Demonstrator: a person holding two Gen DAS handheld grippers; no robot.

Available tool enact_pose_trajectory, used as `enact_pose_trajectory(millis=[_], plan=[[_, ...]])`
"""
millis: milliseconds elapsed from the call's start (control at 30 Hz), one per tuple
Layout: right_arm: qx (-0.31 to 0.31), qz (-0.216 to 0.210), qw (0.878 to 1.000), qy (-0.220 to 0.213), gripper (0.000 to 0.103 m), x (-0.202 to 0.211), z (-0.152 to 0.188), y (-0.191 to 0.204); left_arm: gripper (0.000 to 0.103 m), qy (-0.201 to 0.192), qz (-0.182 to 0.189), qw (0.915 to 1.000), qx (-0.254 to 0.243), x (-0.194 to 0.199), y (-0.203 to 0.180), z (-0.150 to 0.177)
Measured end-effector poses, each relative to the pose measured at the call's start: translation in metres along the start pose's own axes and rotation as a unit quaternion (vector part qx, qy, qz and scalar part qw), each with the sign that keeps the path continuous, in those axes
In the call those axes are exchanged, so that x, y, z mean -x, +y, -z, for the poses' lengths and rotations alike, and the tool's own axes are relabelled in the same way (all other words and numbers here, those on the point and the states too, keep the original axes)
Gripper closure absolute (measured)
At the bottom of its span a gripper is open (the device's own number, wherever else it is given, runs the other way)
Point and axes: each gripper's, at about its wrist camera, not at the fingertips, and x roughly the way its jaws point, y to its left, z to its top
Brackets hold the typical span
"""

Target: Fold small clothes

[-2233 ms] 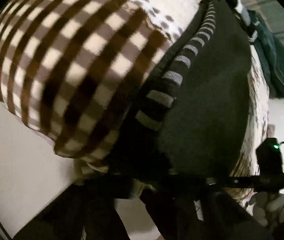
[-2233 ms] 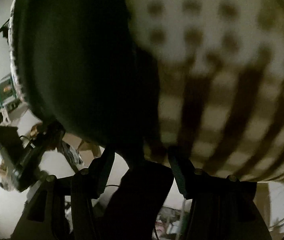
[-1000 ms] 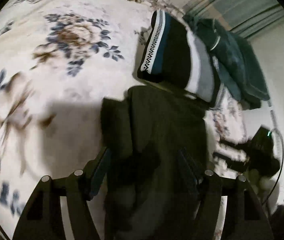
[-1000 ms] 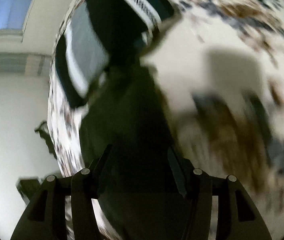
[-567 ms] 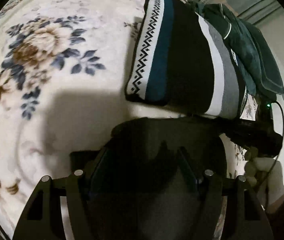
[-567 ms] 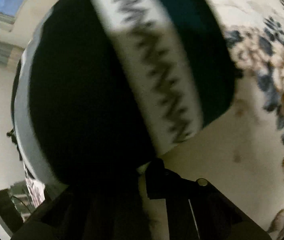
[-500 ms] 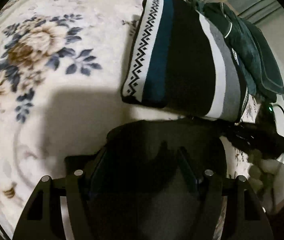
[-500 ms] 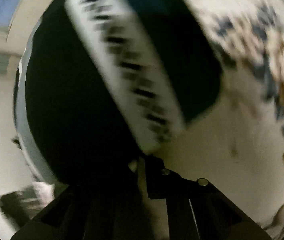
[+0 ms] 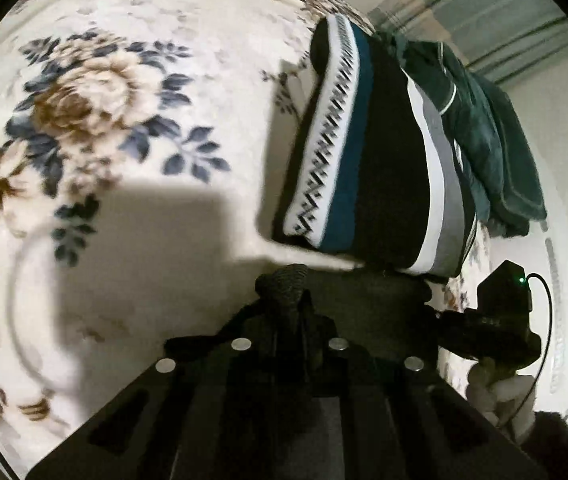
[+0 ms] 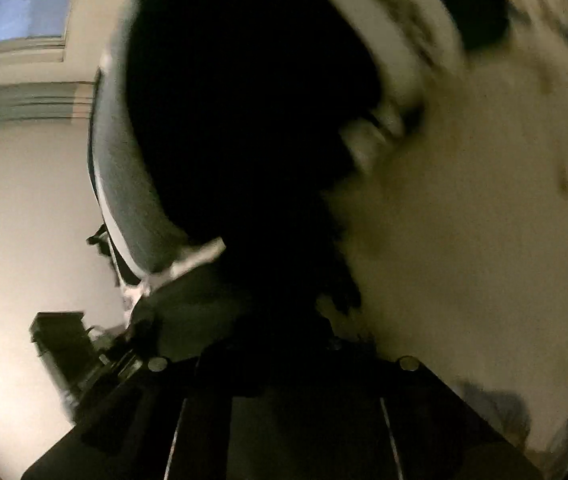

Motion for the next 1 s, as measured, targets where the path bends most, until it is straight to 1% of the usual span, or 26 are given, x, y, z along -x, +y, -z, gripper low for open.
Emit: enact_pose_trajectory(millis=[67, 100, 167, 200, 233, 267, 300, 333, 367, 400, 433, 467, 500, 567, 633, 667, 700, 733, 767, 800, 833, 867, 900, 933, 967, 1000], plan=[[0.000, 0.022, 1.000, 0.005, 0.096, -0.006, -0.004, 0.001, 0.097, 0.004, -0.009, 0.9999, 0.005, -0.005, 0.010, -0.002], [0.004, 0.035, 0.999, 0.013, 0.096, -0.001, 0.001, -0.001, 0.097, 0.014, -0.012, 0.9997, 0.015, -0.014, 0.019, -0.001], [0.015, 0.063, 0.998, 0.027, 0.096, -0.003, 0.003, 0.003, 0.096, 0.025, -0.018, 0.9993, 0.022, -0.025, 0.026, 0.001], [0.013, 0.072, 0.997, 0.034, 0.095, 0.000, 0.003, 0.006, 0.092, 0.027, -0.016, 0.9992, 0.027, -0.026, 0.026, 0.002], [0.010, 0.073, 0.997, 0.039, 0.090, 0.003, 0.004, 0.008, 0.091, 0.030, -0.015, 0.9989, 0.034, -0.024, 0.025, 0.002], [0.006, 0.074, 0.996, 0.043, 0.077, 0.010, 0.007, 0.009, 0.082, 0.033, -0.009, 0.9984, 0.045, -0.019, 0.024, 0.004], [0.003, 0.067, 0.997, 0.044, 0.061, 0.020, 0.012, 0.009, 0.077, 0.031, -0.006, 0.9982, 0.050, -0.010, 0.020, 0.007], [0.002, 0.059, 0.997, 0.045, 0.055, 0.024, 0.013, 0.006, 0.069, 0.020, 0.003, 0.9985, 0.051, 0.004, 0.017, 0.012], [0.002, 0.053, 0.998, 0.047, 0.049, 0.032, 0.020, 0.006, 0.061, 0.012, 0.008, 0.9988, 0.047, 0.017, 0.015, 0.019], [0.003, 0.048, 0.998, 0.050, 0.049, 0.041, 0.029, 0.005, 0.054, 0.005, 0.012, 0.9990, 0.044, 0.030, 0.014, 0.027], [0.003, 0.046, 0.997, 0.057, 0.049, 0.049, 0.039, 0.005, 0.043, -0.004, 0.019, 0.9989, 0.042, 0.049, 0.012, 0.042], [-0.002, 0.041, 0.997, 0.063, 0.049, 0.056, 0.050, 0.003, 0.037, -0.008, 0.019, 0.9990, 0.040, 0.060, 0.011, 0.053], [-0.008, 0.032, 0.997, 0.070, 0.049, 0.062, 0.061, -0.003, 0.037, -0.007, 0.019, 0.9991, 0.037, 0.071, 0.011, 0.067], [-0.024, 0.027, 0.995, 0.089, 0.048, 0.073, 0.094, -0.011, 0.037, 0.013, 0.013, 0.9992, 0.036, 0.089, 0.013, 0.107], [-0.044, 0.022, 0.993, 0.110, 0.048, 0.077, 0.135, -0.017, 0.037, 0.031, 0.000, 0.9988, 0.039, 0.097, 0.017, 0.138], [-0.049, 0.024, 0.991, 0.118, 0.048, 0.082, 0.156, -0.026, 0.037, 0.044, -0.001, 0.9978, 0.048, 0.104, 0.022, 0.163], [-0.057, 0.027, 0.990, 0.130, 0.048, 0.085, 0.182, -0.033, 0.037, 0.054, -0.002, 0.9972, 0.052, 0.108, 0.025, 0.178], [-0.062, 0.029, 0.988, 0.137, 0.048, 0.083, 0.209, -0.034, 0.037, 0.067, -0.011, 0.9961, 0.055, 0.115, 0.029, 0.202], [-0.070, 0.032, 0.986, 0.148, 0.048, 0.084, 0.235, -0.041, 0.037, 0.076, -0.015, 0.9955, 0.056, 0.119, 0.032, 0.217], [-0.075, 0.036, 0.984, 0.157, 0.048, 0.082, 0.251, -0.047, 0.037, 0.091, -0.021, 0.9940, 0.057, 0.124, 0.036, 0.239], [-0.083, 0.044, 0.982, 0.166, 0.048, 0.082, 0.274, -0.053, 0.037, 0.104, -0.030, 0.9924, 0.058, 0.129, 0.041, 0.258], [-0.092, 0.049, 0.980, 0.172, 0.048, 0.074, 0.292, -0.057, 0.037, 0.114, -0.033, 0.9909, 0.063, 0.134, 0.045, 0.274], [-0.104, 0.055, 0.976, 0.183, 0.048, 0.074, 0.318, -0.063, 0.037, 0.124, -0.030, 0.9895, 0.067, 0.138, 0.047, 0.290], [-0.111, 0.061, 0.974, 0.186, 0.048, 0.068, 0.335, -0.065, 0.037, 0.131, -0.030, 0.9885, 0.068, 0.139, 0.048, 0.302], [-0.118, 0.068, 0.973, 0.186, 0.048, 0.068, 0.352, -0.071, 0.037, 0.141, -0.035, 0.9872, 0.066, 0.142, 0.051, 0.321], [-0.129, 0.075, 0.971, 0.185, 0.048, 0.069, 0.373, -0.076, 0.037, 0.149, -0.035, 0.9861, 0.066, 0.143, 0.052, 0.334]])
